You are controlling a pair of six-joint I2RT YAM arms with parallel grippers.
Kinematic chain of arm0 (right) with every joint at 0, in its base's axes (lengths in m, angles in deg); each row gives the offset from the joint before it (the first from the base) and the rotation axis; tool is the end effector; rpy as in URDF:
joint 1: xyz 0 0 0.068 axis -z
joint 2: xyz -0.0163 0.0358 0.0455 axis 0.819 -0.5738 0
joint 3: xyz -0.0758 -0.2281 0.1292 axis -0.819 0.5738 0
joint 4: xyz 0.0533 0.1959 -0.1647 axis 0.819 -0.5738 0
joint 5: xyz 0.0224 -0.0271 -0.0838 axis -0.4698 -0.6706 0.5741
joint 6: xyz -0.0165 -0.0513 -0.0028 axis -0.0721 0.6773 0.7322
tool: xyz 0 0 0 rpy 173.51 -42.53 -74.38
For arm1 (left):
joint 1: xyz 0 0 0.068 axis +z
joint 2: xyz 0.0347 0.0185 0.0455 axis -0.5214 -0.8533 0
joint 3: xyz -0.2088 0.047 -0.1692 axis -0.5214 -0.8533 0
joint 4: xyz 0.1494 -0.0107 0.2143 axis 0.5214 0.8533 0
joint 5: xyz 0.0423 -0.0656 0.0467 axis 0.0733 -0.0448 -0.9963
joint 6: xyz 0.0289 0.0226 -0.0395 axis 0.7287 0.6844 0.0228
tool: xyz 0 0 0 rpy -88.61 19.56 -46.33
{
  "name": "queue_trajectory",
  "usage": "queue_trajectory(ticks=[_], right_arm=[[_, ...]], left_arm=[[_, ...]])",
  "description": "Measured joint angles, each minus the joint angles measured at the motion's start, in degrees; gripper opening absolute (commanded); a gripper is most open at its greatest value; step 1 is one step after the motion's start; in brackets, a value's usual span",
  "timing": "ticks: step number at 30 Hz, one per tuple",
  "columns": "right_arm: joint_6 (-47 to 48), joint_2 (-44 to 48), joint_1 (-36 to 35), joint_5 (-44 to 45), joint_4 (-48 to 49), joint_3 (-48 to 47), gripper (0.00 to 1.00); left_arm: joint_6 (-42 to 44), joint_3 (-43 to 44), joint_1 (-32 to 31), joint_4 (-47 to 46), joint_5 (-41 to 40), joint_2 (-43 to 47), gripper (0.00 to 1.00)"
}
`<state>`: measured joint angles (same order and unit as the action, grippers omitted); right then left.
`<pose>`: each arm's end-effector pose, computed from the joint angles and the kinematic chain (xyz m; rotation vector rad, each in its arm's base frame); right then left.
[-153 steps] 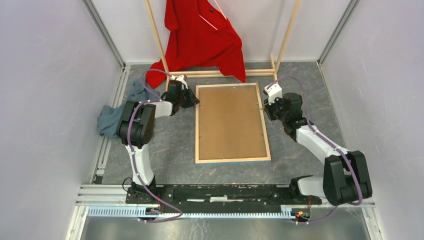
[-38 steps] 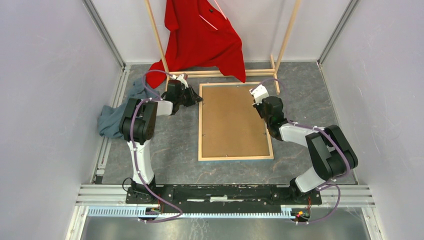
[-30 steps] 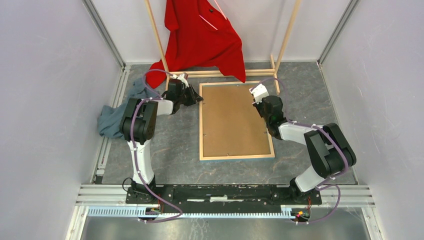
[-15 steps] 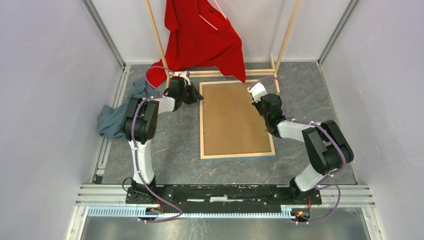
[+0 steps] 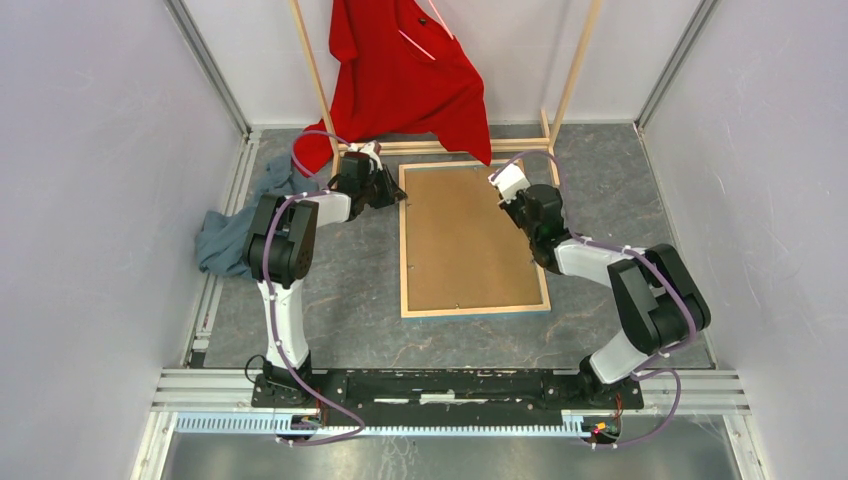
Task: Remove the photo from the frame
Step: Release the photo frame item from the photo frame.
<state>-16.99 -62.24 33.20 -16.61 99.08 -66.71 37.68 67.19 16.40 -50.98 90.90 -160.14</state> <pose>0.3104 0.1174 0.1881 -0.6259 1.8405 -0.1787 0.4288 -0.1255 0.1324 -0.0958 2.2835 -0.7207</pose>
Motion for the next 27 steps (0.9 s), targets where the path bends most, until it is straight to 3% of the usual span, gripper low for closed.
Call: queue_trajectory(ticks=[17,27], right_arm=[[3.61,-5.20,-0.63,5.18,-0.87,-4.61,0.00],[4.37,-5.46,-0.63,4.13,-10.56,-8.59,0.00]], left_arm=[[0.02,0.33,0.00,0.52,0.02,-0.09,0.02],[0.00,0.33,0.00,0.55,0.02,-0.11,0.02]])
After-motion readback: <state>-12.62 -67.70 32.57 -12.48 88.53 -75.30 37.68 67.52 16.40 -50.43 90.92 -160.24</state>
